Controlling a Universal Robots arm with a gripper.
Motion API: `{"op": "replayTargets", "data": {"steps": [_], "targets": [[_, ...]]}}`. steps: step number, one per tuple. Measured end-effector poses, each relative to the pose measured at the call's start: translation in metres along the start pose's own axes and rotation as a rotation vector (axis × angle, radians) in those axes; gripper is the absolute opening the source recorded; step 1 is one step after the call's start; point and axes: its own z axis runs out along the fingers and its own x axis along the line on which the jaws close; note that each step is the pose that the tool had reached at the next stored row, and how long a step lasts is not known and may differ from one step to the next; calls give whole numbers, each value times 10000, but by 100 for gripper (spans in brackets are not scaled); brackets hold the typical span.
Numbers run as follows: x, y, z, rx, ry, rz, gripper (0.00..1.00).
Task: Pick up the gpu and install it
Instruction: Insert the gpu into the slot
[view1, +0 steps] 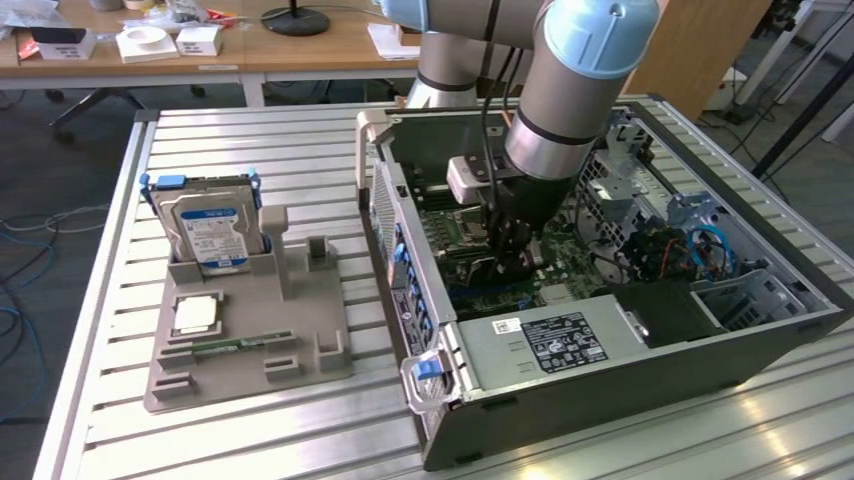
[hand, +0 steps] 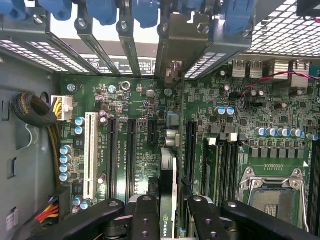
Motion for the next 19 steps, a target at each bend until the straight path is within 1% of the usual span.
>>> {"op": "replayTargets", "data": {"steps": [5, 19], "targets": [[0, -2, 1, 5, -4, 87, 27], [0, 14, 2, 6, -2, 91, 27]]}}
